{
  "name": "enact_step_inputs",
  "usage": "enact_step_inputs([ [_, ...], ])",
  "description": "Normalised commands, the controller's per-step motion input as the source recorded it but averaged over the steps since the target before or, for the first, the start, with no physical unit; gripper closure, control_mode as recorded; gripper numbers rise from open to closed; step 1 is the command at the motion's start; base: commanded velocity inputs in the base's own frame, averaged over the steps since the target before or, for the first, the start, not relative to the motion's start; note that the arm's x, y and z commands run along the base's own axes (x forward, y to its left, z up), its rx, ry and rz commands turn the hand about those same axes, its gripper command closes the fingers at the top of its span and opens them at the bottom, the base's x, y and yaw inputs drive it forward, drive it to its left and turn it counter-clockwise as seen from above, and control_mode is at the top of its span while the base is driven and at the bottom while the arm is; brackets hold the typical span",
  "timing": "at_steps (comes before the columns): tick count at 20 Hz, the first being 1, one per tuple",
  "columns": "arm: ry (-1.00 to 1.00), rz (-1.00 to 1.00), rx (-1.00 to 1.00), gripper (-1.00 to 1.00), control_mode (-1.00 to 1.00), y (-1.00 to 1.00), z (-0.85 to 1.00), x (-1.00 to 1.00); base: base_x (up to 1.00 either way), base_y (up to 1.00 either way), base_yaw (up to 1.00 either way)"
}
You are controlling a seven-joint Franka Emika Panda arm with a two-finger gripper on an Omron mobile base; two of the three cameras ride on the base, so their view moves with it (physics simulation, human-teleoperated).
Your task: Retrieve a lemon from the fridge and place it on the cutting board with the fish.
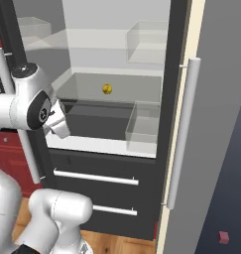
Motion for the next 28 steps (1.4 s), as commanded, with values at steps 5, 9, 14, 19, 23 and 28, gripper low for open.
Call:
enact_step_inputs([
  [5,0.0,0.13,0.18,-1.0,-1.0,-0.01,-0.42,0.64,0.0,0.0,0.0],
  [9,0.0,0.17,0.16,-1.0,-1.0,0.05,-0.23,0.79,0.0,0.0,0.0],
  [14,0.0,0.11,0.21,-1.0,-1.0,0.0,-0.07,0.64,0.0,0.0,0.0],
  [19,-0.03,0.04,0.04,-1.0,-1.0,0.35,-0.04,0.32,0.0,0.0,0.0],
  [23,-0.01,0.0,0.0,-1.0,-1.0,0.46,0.0,0.28,0.0,0.0,0.0],
  [28,0.0,0.0,0.0,-1.0,-1.0,0.43,0.0,0.2,0.0,0.0,0.0],
])
